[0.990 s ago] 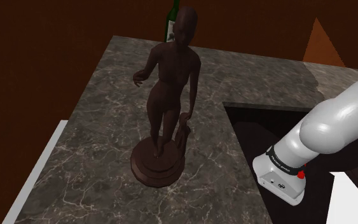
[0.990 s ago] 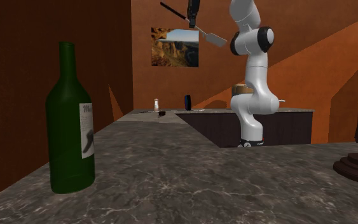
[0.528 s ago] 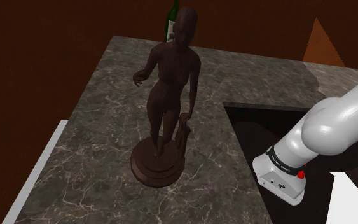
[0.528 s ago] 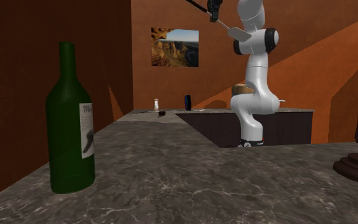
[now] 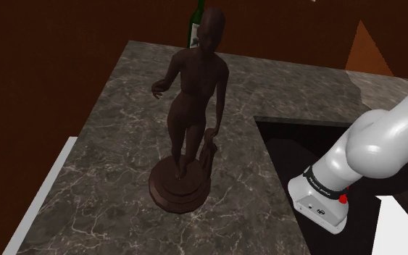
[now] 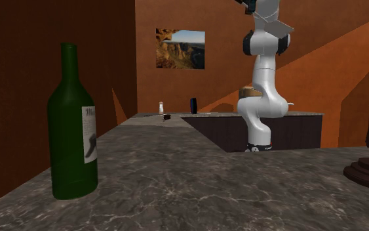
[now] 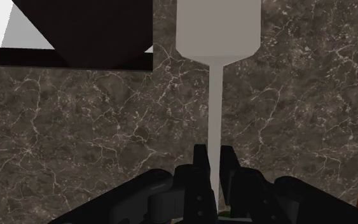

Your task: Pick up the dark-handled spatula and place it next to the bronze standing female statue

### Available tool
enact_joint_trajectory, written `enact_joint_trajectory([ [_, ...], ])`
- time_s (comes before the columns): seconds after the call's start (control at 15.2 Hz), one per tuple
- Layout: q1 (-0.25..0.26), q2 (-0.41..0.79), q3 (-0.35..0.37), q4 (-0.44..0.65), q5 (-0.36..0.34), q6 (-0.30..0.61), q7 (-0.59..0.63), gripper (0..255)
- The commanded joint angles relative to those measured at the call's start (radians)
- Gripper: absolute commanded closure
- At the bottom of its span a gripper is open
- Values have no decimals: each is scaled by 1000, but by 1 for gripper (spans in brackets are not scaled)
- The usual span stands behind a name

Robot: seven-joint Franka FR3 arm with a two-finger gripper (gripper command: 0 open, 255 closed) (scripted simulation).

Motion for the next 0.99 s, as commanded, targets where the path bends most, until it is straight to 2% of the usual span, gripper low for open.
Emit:
enact_joint_trajectory([
  [0.0,21,16,43,21,4,-8,66,255],
  [0.53,118,152,214,182,-25,-47,322,255],
  [0.92,106,50,186,-34,14,74,300,255],
])
